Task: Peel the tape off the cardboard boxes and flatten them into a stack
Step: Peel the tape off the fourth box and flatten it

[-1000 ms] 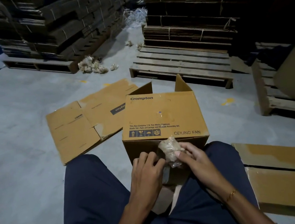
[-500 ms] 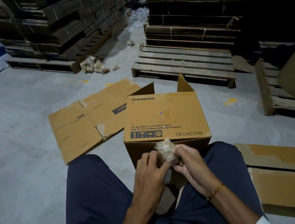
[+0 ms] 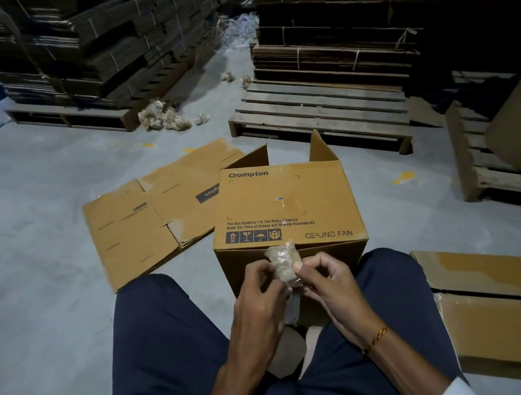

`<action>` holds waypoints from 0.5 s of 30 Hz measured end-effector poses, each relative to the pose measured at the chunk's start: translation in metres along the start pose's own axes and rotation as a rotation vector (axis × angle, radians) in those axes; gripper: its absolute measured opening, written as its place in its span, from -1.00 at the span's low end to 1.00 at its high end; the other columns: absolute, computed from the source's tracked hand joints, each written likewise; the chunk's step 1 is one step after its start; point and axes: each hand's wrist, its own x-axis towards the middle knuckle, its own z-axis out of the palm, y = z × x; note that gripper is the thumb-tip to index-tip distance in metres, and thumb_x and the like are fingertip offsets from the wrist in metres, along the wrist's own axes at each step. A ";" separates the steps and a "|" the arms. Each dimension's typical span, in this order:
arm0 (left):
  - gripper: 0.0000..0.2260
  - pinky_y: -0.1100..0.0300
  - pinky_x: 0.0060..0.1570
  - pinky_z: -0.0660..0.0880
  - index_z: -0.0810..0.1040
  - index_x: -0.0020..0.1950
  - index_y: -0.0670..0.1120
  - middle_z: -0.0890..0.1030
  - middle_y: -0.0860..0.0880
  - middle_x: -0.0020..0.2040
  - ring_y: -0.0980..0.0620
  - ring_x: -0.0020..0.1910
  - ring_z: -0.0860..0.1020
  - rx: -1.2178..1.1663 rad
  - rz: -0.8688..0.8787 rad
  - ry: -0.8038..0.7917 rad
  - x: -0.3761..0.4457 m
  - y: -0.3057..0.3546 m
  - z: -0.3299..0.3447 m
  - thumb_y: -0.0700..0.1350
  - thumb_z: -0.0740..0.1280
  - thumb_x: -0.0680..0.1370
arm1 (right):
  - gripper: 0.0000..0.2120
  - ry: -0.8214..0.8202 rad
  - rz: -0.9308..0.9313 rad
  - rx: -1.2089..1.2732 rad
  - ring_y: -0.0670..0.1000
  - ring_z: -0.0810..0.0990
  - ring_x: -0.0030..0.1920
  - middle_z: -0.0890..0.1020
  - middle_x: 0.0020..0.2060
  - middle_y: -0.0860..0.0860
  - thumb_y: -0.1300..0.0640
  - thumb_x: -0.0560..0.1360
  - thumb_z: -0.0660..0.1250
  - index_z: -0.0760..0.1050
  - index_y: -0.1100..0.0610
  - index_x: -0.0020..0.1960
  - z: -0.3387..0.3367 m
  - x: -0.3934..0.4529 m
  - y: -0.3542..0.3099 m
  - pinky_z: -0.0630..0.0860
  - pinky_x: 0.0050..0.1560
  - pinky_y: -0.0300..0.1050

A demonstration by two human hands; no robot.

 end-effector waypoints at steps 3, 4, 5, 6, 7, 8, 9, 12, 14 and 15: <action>-0.78 0.04 -0.18 0.64 0.55 0.10 -0.04 0.37 -0.05 0.34 -0.07 0.23 0.51 0.073 0.036 -0.024 -0.004 0.008 -0.002 -0.15 0.50 0.50 | -0.78 -0.009 -0.029 -0.008 0.08 0.72 -0.03 0.72 -0.06 0.14 0.17 0.58 0.38 0.49 0.35 0.00 0.000 -0.002 0.002 0.67 -0.03 0.02; -0.79 0.06 -0.22 0.64 0.57 0.09 -0.02 0.36 -0.05 0.38 -0.09 0.26 0.49 0.093 0.066 -0.021 -0.005 0.013 -0.002 -0.12 0.49 0.50 | -0.78 0.004 -0.044 -0.029 0.10 0.72 -0.02 0.71 -0.03 0.15 0.16 0.59 0.37 0.48 0.34 -0.01 0.001 -0.002 0.004 0.68 -0.06 0.03; -0.85 0.08 -0.20 0.65 0.59 0.06 0.00 0.33 -0.05 0.43 -0.11 0.34 0.45 0.089 0.090 -0.025 -0.007 0.018 0.000 -0.09 0.46 0.51 | -0.78 0.031 -0.064 -0.060 0.11 0.72 0.01 0.68 0.02 0.16 0.14 0.59 0.37 0.48 0.32 -0.02 0.002 0.000 0.006 0.68 -0.07 0.04; -0.90 0.09 -0.13 0.66 0.59 0.01 0.01 0.29 -0.04 0.49 -0.16 0.45 0.36 0.090 0.124 -0.055 -0.011 0.024 0.003 -0.06 0.43 0.53 | -0.79 0.061 -0.083 -0.089 0.11 0.71 0.03 0.65 0.07 0.16 0.13 0.60 0.37 0.48 0.29 -0.03 0.002 0.002 0.008 0.68 -0.06 0.04; -0.93 0.08 -0.07 0.67 0.58 -0.01 0.01 0.26 -0.04 0.53 -0.22 0.54 0.25 0.092 0.155 -0.086 -0.016 0.029 0.007 -0.05 0.40 0.54 | -0.79 0.085 -0.093 -0.104 0.08 0.71 0.03 0.64 0.09 0.13 0.13 0.60 0.36 0.48 0.29 -0.03 0.002 0.004 0.009 0.68 -0.06 0.01; -0.94 0.06 -0.04 0.67 0.57 -0.01 0.00 0.25 -0.05 0.55 -0.25 0.57 0.18 0.101 0.173 -0.102 -0.020 0.032 0.010 -0.05 0.38 0.55 | -0.80 0.099 -0.098 -0.104 0.06 0.71 0.01 0.65 0.07 0.09 0.14 0.61 0.35 0.47 0.29 -0.04 0.002 0.005 0.010 0.67 -0.06 -0.02; -0.92 0.03 -0.01 0.66 0.55 0.02 -0.02 0.26 -0.08 0.54 -0.25 0.57 0.20 0.092 0.168 -0.095 -0.022 0.033 0.011 -0.07 0.37 0.55 | -0.81 0.097 -0.102 -0.097 0.06 0.72 0.00 0.67 0.06 0.06 0.15 0.61 0.35 0.47 0.29 -0.04 0.002 0.006 0.011 0.67 -0.05 0.00; -0.72 -0.02 0.06 0.64 0.47 0.21 -0.07 0.32 -0.12 0.49 -0.14 0.40 0.45 0.019 0.026 0.022 -0.011 0.023 0.005 -0.16 0.44 0.54 | -0.83 0.063 -0.097 -0.091 0.11 0.71 0.05 0.68 0.08 0.05 0.16 0.59 0.37 0.48 0.27 -0.06 0.001 0.003 0.014 0.64 0.06 0.13; -0.51 -0.04 0.17 0.59 0.39 0.38 -0.01 0.29 -0.12 0.51 -0.11 0.40 0.43 0.051 0.003 0.028 -0.002 0.008 -0.002 -0.18 0.48 0.51 | -0.84 0.054 -0.104 -0.091 0.10 0.71 0.05 0.66 0.11 0.07 0.18 0.59 0.37 0.48 0.28 -0.06 0.001 0.003 0.015 0.65 0.06 0.12; -0.37 -0.06 0.27 0.53 0.34 0.46 0.04 0.25 -0.13 0.54 -0.12 0.46 0.37 0.128 0.045 -0.025 0.001 0.001 -0.005 -0.19 0.51 0.47 | -0.85 0.060 -0.107 -0.097 0.08 0.70 0.05 0.65 0.11 0.08 0.20 0.59 0.36 0.49 0.29 -0.07 0.002 0.004 0.015 0.66 0.04 0.08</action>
